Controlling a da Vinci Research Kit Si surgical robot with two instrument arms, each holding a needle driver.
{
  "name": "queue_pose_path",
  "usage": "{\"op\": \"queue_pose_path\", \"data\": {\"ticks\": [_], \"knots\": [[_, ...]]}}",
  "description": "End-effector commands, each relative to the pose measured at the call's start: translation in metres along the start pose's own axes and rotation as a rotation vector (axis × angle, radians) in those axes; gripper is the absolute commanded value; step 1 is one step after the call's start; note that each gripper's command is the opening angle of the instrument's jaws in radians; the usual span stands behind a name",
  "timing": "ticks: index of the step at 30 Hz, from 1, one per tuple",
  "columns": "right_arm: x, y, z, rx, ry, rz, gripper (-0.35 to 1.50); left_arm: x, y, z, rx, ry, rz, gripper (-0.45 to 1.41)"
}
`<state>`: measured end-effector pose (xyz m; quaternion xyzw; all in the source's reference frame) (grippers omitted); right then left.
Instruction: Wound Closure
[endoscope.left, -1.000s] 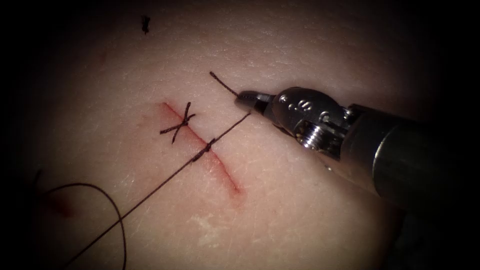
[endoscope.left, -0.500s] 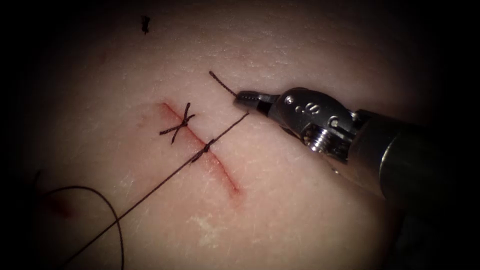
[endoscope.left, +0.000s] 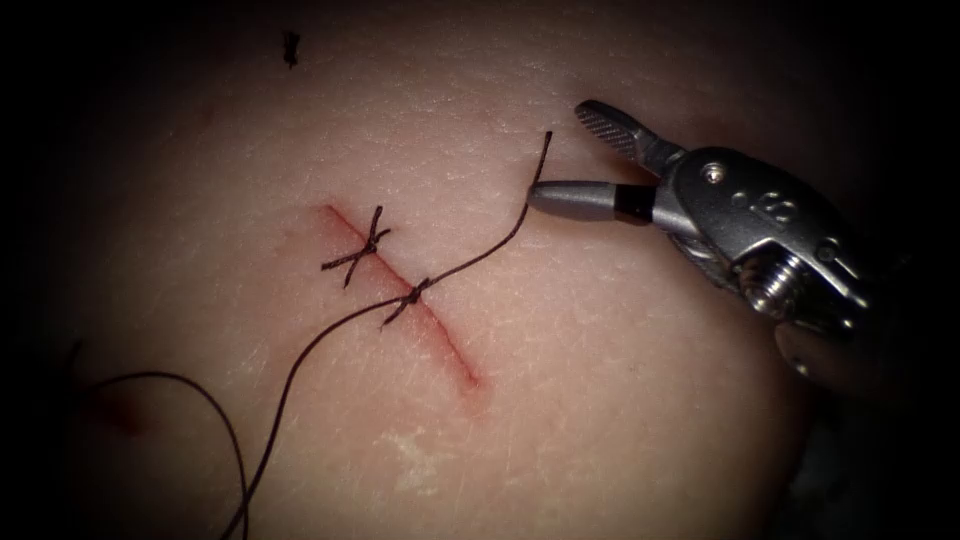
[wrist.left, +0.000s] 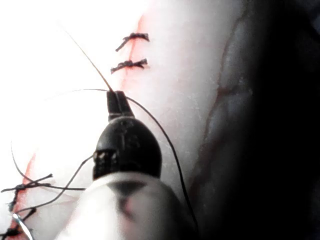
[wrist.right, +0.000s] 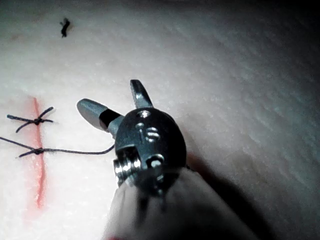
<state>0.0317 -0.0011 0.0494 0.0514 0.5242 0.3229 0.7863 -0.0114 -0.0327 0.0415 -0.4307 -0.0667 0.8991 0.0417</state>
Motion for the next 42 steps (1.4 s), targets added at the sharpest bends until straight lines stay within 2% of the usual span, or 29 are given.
{"op": "queue_pose_path", "data": {"ticks": [1,4,7,11,14,16,22,27,30,33,40,42], "knots": [[-0.001,-0.0012,0.0006,0.005,-0.001,-0.014,1.4,-0.0002,0.0002,0.0009,0.01,0.002,-0.001,-0.45],[-0.0016,-0.0027,0.0007,0.0,0.003,-0.033,1.28,0.0011,-0.0023,0.0015,0.026,0.012,0.003,-0.45],[-0.002,-0.0039,0.0012,0.01,0.014,-0.05,1.08,0.0022,-0.0043,0.0023,0.028,0.009,0.018,-0.45],[-0.0015,-0.0045,0.0023,-0.007,0.016,-0.097,0.88,0.003,-0.0063,0.0033,0.038,-0.005,0.04,-0.45],[-0.0007,-0.0051,0.0046,0.026,0.047,-0.149,0.33,0.003,-0.0075,0.0035,0.041,-0.019,0.053,-0.45],[0.0,-0.0056,0.0065,0.049,0.074,-0.198,-0.35,0.0029,-0.0084,0.0034,0.043,-0.037,0.075,-0.45],[0.0017,-0.0052,0.0096,0.04,0.116,-0.273,-0.35,0.0027,-0.0099,0.0032,0.029,-0.048,0.135,-0.45],[0.002,-0.0054,0.0122,0.043,0.136,-0.291,-0.35,0.0026,-0.0108,0.0033,0.008,-0.066,0.172,-0.45],[0.0018,-0.0063,0.0145,0.093,0.166,-0.308,-0.35,0.0026,-0.0113,0.0038,-0.041,-0.052,0.208,-0.45],[0.0014,-0.0073,0.0157,0.139,0.19,-0.327,-0.35,0.0026,-0.0122,0.0043,-0.055,-0.038,0.217,-0.45],[0.0003,-0.0091,0.0158,0.241,0.237,-0.362,-0.35,0.0025,-0.016,0.0049,-0.075,0.011,0.212,-0.45],[0.0,-0.0095,0.0153,0.268,0.246,-0.369,-0.35,0.0023,-0.0173,0.005,-0.05,0.035,0.188,-0.45]]}}
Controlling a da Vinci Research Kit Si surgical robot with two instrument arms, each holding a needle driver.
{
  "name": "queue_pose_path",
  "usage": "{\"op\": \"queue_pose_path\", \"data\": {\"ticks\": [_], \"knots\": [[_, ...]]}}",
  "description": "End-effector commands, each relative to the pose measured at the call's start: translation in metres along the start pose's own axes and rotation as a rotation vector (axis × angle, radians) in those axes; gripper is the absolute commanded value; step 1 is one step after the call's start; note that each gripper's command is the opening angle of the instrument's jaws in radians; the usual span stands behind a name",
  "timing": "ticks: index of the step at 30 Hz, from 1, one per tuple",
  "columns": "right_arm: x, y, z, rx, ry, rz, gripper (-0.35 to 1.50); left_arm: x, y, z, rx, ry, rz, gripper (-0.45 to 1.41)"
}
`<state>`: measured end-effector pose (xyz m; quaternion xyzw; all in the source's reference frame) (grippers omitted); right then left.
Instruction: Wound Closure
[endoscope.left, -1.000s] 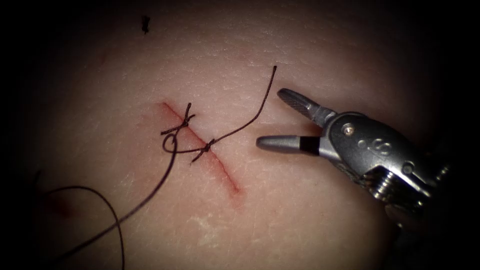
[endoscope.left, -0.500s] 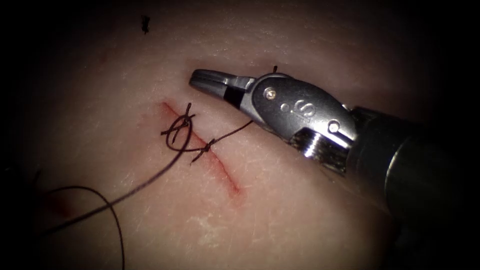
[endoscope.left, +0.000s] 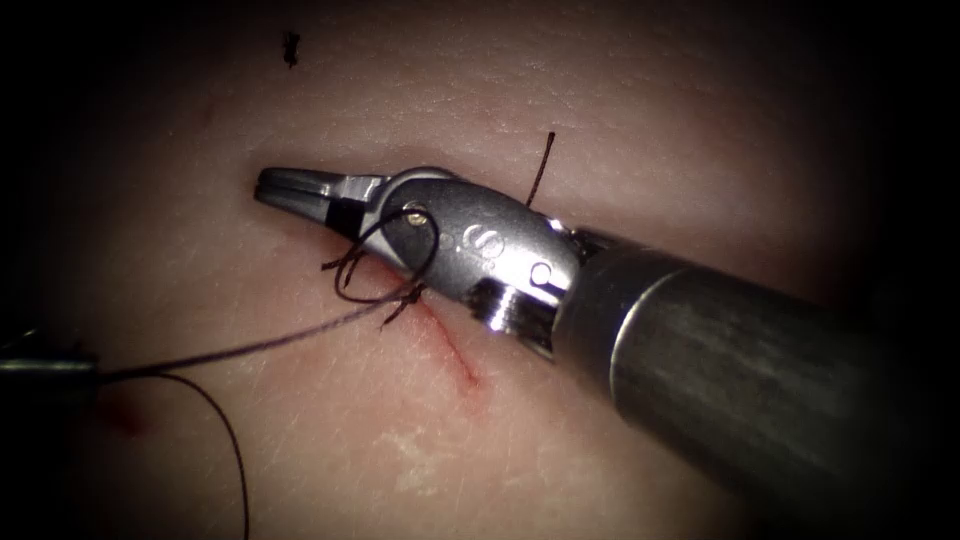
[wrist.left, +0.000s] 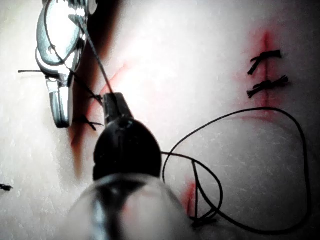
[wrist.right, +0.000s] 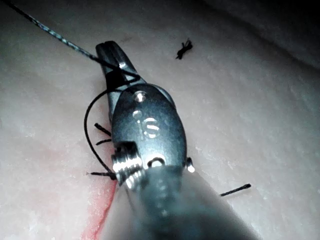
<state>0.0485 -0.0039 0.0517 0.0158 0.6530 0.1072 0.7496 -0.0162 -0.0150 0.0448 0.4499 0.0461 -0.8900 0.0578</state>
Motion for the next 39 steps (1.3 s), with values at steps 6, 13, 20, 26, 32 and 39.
{"op": "queue_pose_path", "data": {"ticks": [6,13,20,26,32,39], "knots": [[-0.0001,-0.0018,-0.0005,0.049,0.022,-0.003,-0.35,-0.0019,-0.0025,0.0019,0.055,0.03,-0.06,-0.45],[0.0003,-0.003,-0.0008,0.094,0.055,-0.011,-0.35,-0.0036,-0.004,0.0055,0.097,-0.013,-0.078,-0.45],[0.0009,-0.0046,-0.0008,0.156,0.066,-0.009,-0.35,-0.0043,-0.0059,0.0095,0.146,-0.001,-0.149,-0.45],[0.0012,-0.0054,-0.0015,0.192,0.067,-0.007,-0.35,-0.0044,-0.0074,0.0117,0.172,-0.008,-0.162,-0.45],[0.0024,-0.0057,-0.0022,0.203,0.147,0.024,-0.35,-0.0051,-0.0074,0.0129,0.161,-0.025,-0.154,-0.45],[0.0045,-0.0049,-0.0027,0.124,0.289,0.1,-0.35,-0.0065,-0.0071,0.014,0.149,-0.036,-0.134,-0.45]]}}
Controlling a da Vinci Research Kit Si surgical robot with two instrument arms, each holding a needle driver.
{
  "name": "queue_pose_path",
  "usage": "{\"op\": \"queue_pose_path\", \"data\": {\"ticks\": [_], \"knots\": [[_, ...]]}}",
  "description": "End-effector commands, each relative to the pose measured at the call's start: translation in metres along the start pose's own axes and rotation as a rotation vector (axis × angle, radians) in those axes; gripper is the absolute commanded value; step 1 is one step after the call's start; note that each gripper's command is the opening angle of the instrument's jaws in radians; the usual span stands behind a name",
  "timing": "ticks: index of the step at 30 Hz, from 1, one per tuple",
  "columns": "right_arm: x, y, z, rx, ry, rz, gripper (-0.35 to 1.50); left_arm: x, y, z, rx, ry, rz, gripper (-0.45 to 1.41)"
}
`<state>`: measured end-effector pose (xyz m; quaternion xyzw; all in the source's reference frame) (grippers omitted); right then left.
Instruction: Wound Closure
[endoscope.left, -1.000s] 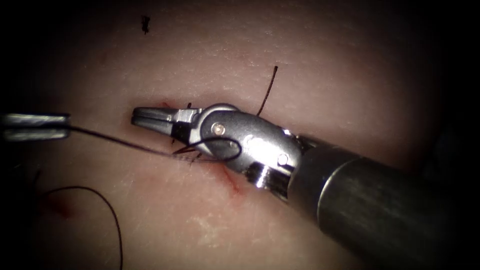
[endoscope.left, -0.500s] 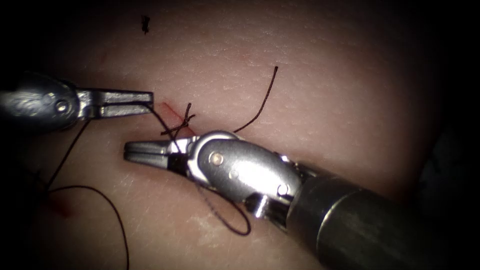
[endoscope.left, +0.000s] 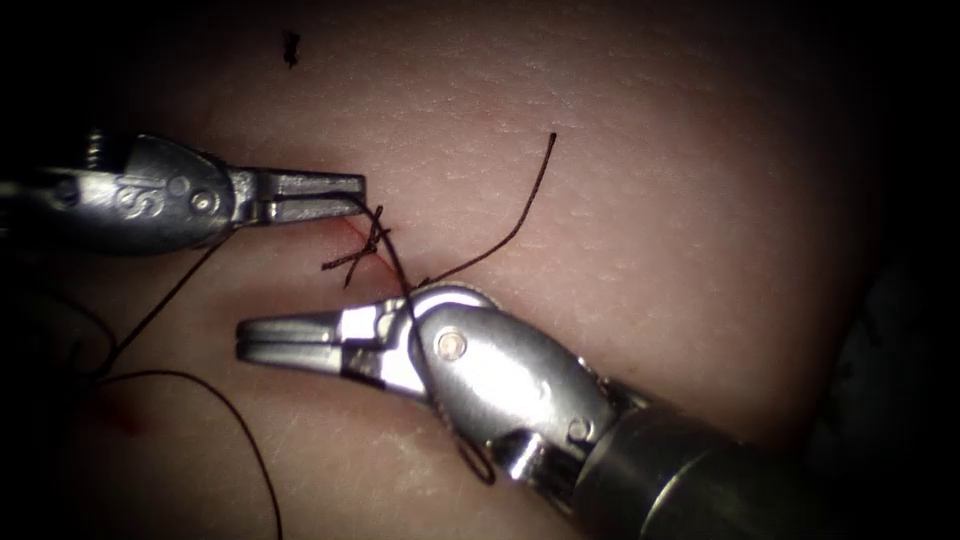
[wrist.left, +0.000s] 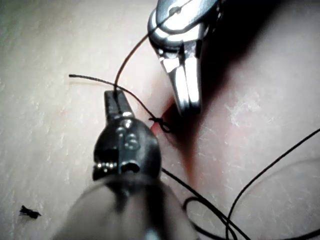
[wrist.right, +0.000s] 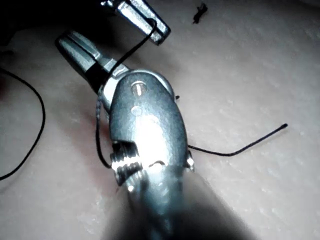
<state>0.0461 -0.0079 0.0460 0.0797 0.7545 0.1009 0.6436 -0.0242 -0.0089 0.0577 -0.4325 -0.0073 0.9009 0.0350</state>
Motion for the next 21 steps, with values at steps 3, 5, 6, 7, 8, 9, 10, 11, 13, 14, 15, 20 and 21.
{"op": "queue_pose_path", "data": {"ticks": [3,5,6,7,8,9,10,11,13,14,15,20,21], "knots": [[0.0005,0.0002,0.0006,-0.063,0.056,0.018,-0.35,-0.0013,0.0009,0.0013,-0.014,0.0,0.013,-0.45],[0.0012,0.0005,0.0004,-0.104,0.073,0.027,-0.35,-0.0019,0.0013,0.0017,-0.016,0.002,0.018,-0.45],[0.0014,0.0007,0.0003,-0.123,0.079,0.032,-0.35,-0.0022,0.0015,0.0018,-0.017,0.006,0.017,-0.45],[0.0016,0.0009,0.0001,-0.146,0.085,0.036,-0.35,-0.0024,0.0017,0.002,-0.018,0.01,0.016,-0.45],[0.0017,0.0009,0.0,-0.163,0.091,0.045,-0.35,-0.0027,0.002,0.0022,-0.022,0.021,0.012,-0.45],[0.0018,0.001,-0.0001,-0.177,0.092,0.046,-0.35,-0.0029,0.0022,0.0023,-0.026,0.029,0.005,-0.45],[0.0018,0.001,-0.0005,-0.211,0.105,0.049,-0.35,-0.0033,0.0026,0.0025,-0.03,0.038,0.009,-0.45],[0.0018,0.001,-0.0007,-0.227,0.104,0.05,-0.35,-0.0035,0.0028,0.0027,-0.032,0.043,0.01,-0.45],[0.0018,0.0013,-0.0011,-0.264,0.108,0.047,-0.35,-0.0038,0.0033,0.0031,-0.031,0.045,0.014,-0.45],[0.0019,0.0014,-0.0013,-0.281,0.11,0.042,-0.35,-0.0039,0.0036,0.0034,-0.033,0.045,0.014,-0.45],[0.0019,0.0016,-0.0015,-0.31,0.106,0.039,-0.35,-0.0039,0.0038,0.0035,-0.033,0.046,0.012,-0.45],[0.0017,0.0025,-0.0031,-0.464,0.044,0.029,-0.35,-0.0039,0.0051,0.0039,-0.039,0.057,0.013,-0.45],[0.0016,0.0026,-0.0033,-0.492,0.023,0.025,-0.35,-0.0038,0.0053,0.0039,-0.04,0.058,0.015,-0.45]]}}
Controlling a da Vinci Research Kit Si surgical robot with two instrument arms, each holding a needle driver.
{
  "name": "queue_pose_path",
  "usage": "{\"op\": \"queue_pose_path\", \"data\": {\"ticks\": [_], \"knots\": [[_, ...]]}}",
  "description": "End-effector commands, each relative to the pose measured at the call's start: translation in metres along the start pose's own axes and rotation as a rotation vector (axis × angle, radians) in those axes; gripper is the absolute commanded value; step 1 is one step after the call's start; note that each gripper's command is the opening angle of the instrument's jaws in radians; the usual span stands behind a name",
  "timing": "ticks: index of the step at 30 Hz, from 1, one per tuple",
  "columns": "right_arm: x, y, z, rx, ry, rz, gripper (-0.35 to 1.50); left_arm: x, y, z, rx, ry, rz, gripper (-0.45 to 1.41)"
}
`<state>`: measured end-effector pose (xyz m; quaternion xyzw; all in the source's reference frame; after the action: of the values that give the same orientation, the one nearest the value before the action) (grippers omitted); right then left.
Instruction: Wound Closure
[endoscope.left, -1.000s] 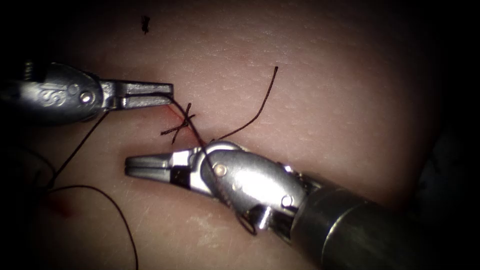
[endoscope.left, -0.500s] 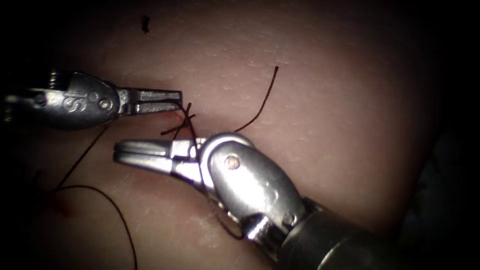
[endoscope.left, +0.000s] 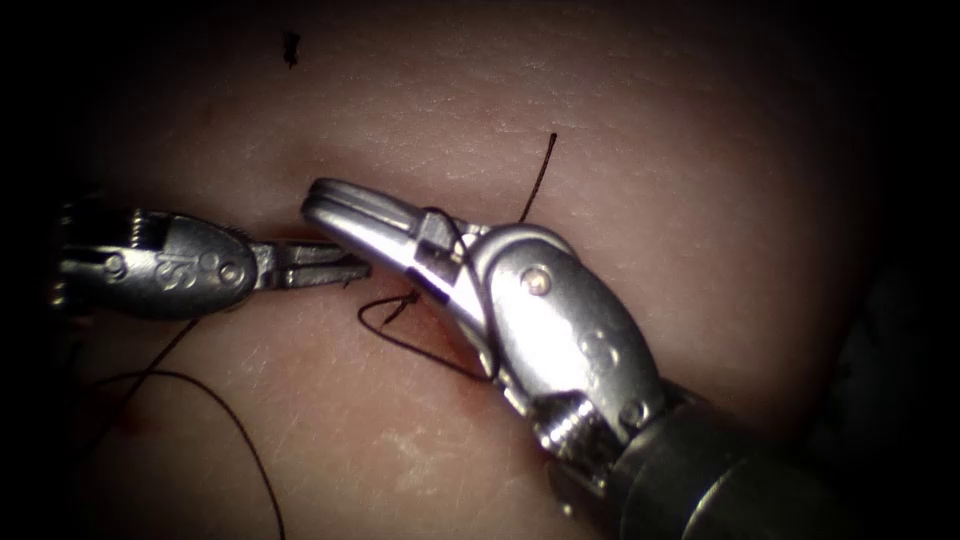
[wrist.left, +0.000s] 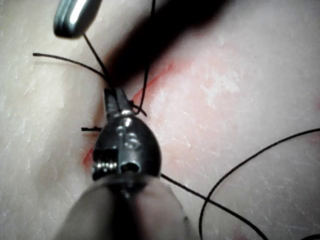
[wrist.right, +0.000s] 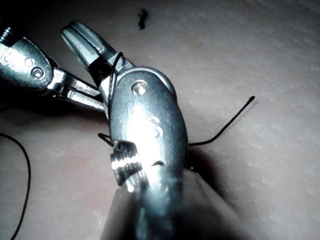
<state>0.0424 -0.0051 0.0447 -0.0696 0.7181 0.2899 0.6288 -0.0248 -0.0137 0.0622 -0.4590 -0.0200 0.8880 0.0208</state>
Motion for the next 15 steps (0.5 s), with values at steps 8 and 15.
{"op": "queue_pose_path", "data": {"ticks": [8,15], "knots": [[-0.0018,0.0014,-0.0001,-0.182,-0.225,-0.069,0.07,0.0008,0.0023,0.0009,-0.007,0.007,0.002,-0.45],[-0.0035,0.0021,-0.0004,-0.301,-0.328,0.144,0.39,0.0021,0.003,0.0014,-0.008,0.014,-0.001,-0.45]]}}
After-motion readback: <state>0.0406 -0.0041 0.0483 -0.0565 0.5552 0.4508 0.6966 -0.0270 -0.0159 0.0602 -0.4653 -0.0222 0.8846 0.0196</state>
